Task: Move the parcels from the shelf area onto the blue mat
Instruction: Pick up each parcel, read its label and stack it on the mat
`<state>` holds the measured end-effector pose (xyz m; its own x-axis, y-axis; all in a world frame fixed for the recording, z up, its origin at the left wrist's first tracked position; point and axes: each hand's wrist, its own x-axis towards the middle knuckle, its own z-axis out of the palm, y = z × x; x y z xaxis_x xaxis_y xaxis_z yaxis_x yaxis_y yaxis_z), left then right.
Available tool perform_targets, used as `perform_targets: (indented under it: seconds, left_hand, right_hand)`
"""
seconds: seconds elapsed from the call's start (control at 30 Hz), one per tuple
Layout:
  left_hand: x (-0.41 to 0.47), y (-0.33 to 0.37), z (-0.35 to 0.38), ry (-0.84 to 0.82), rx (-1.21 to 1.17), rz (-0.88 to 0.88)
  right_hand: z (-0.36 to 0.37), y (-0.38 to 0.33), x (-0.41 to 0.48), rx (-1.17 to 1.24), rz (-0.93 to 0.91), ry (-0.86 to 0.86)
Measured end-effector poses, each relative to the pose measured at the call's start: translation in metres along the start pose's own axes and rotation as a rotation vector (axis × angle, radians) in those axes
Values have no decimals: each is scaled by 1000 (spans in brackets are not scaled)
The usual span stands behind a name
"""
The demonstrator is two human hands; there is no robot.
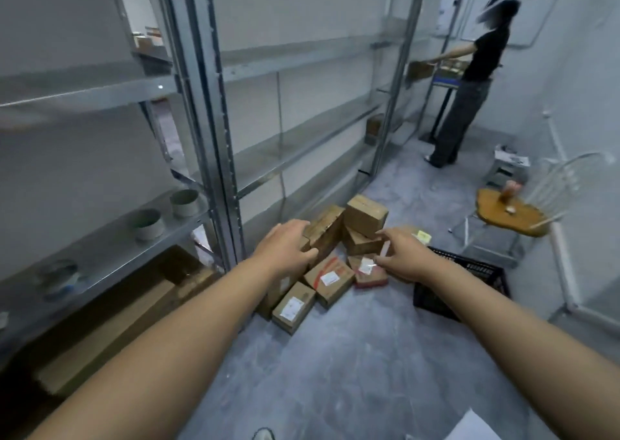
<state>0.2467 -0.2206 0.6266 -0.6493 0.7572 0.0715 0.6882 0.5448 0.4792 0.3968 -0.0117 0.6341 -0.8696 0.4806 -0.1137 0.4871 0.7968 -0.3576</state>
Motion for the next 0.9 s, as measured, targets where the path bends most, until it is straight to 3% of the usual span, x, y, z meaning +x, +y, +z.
perform_targets:
  seconds: [0.4, 0.63, 0.9]
  left_hand:
    - [247, 12, 63, -158, -105, 126]
    - [343, 41, 113, -302, -162, 228]
    - [455, 83, 160, -354, -165, 223]
  right_hand:
    - [-33, 111, 142, 69, 303, 87]
    - [-34, 181, 190, 122, 477, 89]
    - [-52, 270, 278, 207, 500, 94]
